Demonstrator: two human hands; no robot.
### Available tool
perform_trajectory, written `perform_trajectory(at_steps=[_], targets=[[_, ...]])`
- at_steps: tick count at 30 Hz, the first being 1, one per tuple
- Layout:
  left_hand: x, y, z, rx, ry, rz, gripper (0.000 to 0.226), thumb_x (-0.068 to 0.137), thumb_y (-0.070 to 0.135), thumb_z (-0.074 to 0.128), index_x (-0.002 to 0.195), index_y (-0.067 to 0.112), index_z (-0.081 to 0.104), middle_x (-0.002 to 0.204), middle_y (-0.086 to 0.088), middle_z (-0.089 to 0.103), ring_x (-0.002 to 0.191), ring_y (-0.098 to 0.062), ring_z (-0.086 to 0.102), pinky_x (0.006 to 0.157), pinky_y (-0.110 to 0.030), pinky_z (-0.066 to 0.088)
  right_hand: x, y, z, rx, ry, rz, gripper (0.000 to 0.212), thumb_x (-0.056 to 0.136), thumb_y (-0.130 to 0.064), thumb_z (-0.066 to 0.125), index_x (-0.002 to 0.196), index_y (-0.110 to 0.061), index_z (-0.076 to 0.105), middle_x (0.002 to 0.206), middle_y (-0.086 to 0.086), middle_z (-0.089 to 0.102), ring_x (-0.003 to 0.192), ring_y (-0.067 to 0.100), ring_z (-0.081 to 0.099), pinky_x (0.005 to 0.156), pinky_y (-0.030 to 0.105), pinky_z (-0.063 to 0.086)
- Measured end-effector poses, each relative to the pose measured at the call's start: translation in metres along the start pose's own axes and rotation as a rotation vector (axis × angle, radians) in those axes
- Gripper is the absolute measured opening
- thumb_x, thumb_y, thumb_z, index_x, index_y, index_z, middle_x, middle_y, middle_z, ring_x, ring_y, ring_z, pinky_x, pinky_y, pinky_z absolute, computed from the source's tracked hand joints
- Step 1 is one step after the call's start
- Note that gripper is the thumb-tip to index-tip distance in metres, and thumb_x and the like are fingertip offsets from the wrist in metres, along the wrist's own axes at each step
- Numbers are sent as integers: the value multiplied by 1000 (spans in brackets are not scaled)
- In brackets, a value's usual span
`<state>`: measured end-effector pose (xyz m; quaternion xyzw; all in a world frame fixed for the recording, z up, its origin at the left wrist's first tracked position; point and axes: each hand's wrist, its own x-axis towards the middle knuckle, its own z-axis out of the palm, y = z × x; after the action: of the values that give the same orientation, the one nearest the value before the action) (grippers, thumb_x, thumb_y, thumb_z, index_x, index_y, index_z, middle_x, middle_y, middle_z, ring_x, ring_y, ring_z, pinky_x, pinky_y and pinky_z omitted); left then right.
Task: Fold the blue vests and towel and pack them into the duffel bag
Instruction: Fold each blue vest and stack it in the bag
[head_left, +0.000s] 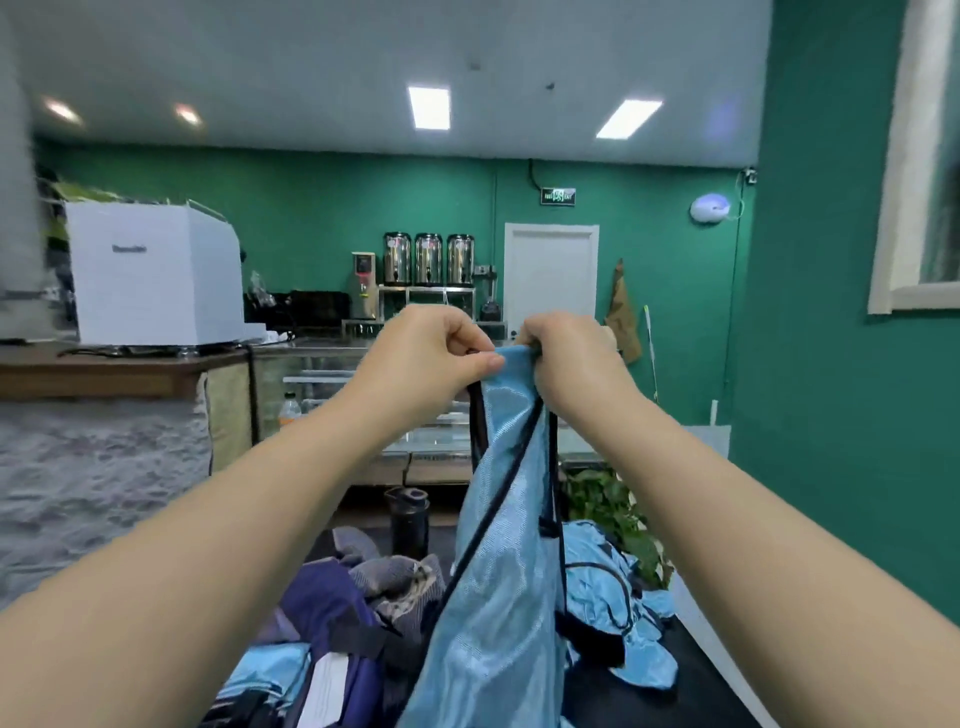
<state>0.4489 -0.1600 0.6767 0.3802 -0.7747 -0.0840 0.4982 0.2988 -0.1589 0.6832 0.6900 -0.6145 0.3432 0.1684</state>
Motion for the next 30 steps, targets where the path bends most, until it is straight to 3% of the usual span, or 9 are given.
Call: perform_trajectory(at_steps=[3,5,7,10,14,16,19,23,30], targets=[[14,21,-17,-20,48,33,14,81,23,75,70,23,66,62,2,65,52,-11,56,59,-30,52,16,-14,-26,-52,119,-31,27,82,3,48,94,-17,62,89,2,60,96,28,54,82,32,33],[22,31,-29,8,39,55,12,82,23,74,72,24,67,61,4,62,52,-9,53,60,-29,53,22,-17,-36,104,123,-7,23,80,5,44,82,-15,57,82,3,55,87,28,52,71,31,34],[24,37,-38,148,14,82,11,85,25,71,76,25,66,63,9,58,53,-4,48,54,-25,42,25,-20,-43,338,74,35,25,78,7,40,70,-13,52,73,5,54,76,24,50,58,29,34],[25,39,-46,279,-8,89,9,89,27,65,80,26,64,69,16,55,59,0,46,52,-19,32,24,-27,-48,466,-79,72,22,89,-3,41,74,-12,54,76,6,51,73,23,49,63,31,37],[28,27,-46,327,-2,76,22,92,29,61,79,14,69,75,-4,66,64,-19,54,54,-24,36,19,-26,-45,725,-201,91,22,94,-25,47,81,-10,55,79,10,51,72,20,47,68,32,35],[28,19,-43,251,18,16,33,93,32,58,79,4,69,65,-11,56,52,-19,41,45,-22,31,21,-20,-37,694,-210,39,34,96,-30,50,86,1,60,81,11,54,73,19,49,69,32,36],[28,6,-35,-192,-34,-190,35,96,36,54,85,5,68,52,-6,36,40,-12,28,38,-17,27,25,-18,-28,654,-152,-2,32,98,-30,49,83,-4,60,78,9,51,71,18,44,65,30,34],[23,-4,-22,-349,-183,-206,14,95,23,57,94,11,62,55,-2,47,37,-10,34,38,-20,27,29,-17,-18,745,-116,18,28,99,-31,49,85,-12,65,79,8,60,69,18,52,67,31,42],[-6,-16,-4,-134,-724,-153,26,95,32,56,97,7,60,55,0,50,35,-10,34,38,-20,27,39,4,-11,749,92,120,34,101,-30,46,67,-24,48,58,-7,39,52,9,33,51,23,28]])
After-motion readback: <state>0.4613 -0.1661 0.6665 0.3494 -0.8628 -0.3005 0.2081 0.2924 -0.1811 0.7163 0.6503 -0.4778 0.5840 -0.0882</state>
